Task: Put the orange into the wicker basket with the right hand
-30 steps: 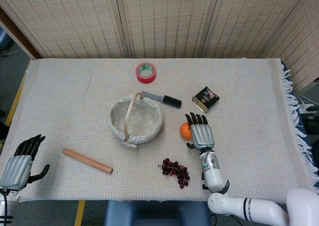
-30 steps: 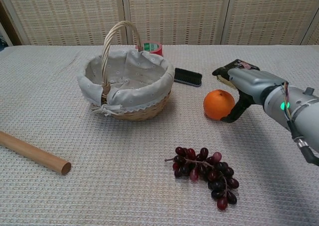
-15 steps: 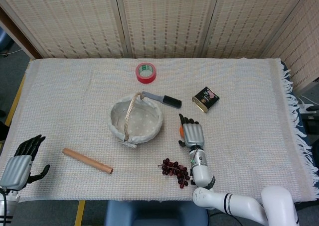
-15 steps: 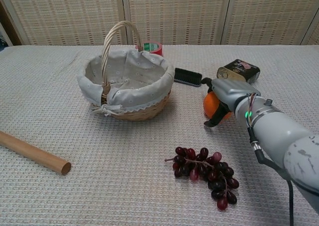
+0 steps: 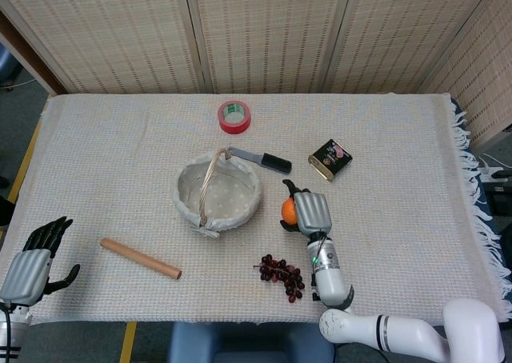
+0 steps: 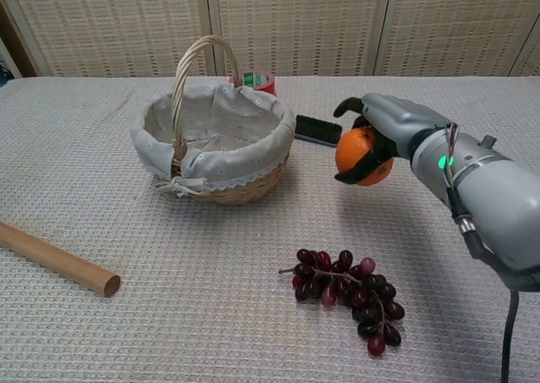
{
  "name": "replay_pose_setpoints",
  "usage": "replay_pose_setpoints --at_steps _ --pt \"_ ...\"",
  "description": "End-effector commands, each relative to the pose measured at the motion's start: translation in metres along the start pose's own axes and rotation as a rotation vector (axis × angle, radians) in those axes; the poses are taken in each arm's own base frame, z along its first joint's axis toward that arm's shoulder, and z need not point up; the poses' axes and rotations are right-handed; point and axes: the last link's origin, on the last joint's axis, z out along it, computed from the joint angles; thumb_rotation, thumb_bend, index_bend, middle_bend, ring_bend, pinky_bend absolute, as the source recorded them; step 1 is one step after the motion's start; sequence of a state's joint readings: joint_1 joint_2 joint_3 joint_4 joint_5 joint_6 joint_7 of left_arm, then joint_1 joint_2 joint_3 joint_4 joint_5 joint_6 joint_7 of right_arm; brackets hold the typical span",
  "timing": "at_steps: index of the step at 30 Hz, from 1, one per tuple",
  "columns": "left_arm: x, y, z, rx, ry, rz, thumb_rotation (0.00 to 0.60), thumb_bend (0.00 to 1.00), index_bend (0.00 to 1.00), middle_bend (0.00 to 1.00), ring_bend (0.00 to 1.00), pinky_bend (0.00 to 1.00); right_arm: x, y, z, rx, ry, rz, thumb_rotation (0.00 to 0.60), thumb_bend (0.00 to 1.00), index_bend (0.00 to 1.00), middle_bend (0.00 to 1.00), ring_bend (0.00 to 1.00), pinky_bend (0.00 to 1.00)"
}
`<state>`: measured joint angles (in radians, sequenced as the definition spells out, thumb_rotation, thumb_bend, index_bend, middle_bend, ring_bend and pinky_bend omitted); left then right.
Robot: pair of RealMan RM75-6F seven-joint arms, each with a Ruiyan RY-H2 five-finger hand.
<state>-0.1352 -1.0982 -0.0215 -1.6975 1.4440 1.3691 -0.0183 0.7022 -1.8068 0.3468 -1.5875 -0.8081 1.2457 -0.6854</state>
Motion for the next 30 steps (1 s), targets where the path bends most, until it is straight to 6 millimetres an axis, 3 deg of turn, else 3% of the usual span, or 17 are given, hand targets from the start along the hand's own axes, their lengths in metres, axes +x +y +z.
replay_pose_setpoints --at_steps 1,4,6,10,19,24,30 --pt "0.000 0.000 0.000 -0.001 0.001 0.001 0.600 0.35 0.00 0.00 0.00 0.06 0.032 -0.013 -0.001 0.050 0.075 0.058 0.600 0.28 0.19 0.66 0.71 0.80" --pt "0.000 0.001 0.000 -0.001 0.001 0.001 0.600 0.35 0.00 0.00 0.00 0.06 0.039 -0.020 -0.001 0.068 0.088 0.073 0.600 0.28 0.21 0.66 0.71 0.80" --pt "-0.001 0.001 0.000 0.000 0.000 0.002 0.600 0.35 0.00 0.00 0.00 0.06 0.053 -0.041 0.002 0.117 0.127 0.100 0.600 0.28 0.22 0.66 0.71 0.80" --pt "-0.001 0.001 0.000 0.000 -0.001 0.003 0.600 0.35 0.00 0.00 0.00 0.06 0.053 -0.062 0.009 0.129 0.129 0.111 0.600 0.28 0.25 0.66 0.71 0.80" --pt "0.000 0.000 0.000 0.002 -0.001 -0.012 0.600 0.35 0.00 0.00 0.00 0.06 0.026 -0.101 0.027 0.122 0.109 0.131 0.600 0.27 0.29 0.66 0.69 0.79" --pt "0.000 0.000 -0.001 0.000 -0.010 -0.015 0.600 0.35 0.00 0.00 0.00 0.06 0.010 -0.108 0.028 0.153 0.089 0.118 0.600 0.27 0.31 0.66 0.62 0.67" --pt "-0.001 0.001 -0.002 -0.004 -0.013 -0.015 0.600 0.35 0.00 0.00 0.00 0.06 0.003 -0.118 0.025 0.219 0.127 0.138 0.600 0.27 0.34 0.66 0.57 0.62"
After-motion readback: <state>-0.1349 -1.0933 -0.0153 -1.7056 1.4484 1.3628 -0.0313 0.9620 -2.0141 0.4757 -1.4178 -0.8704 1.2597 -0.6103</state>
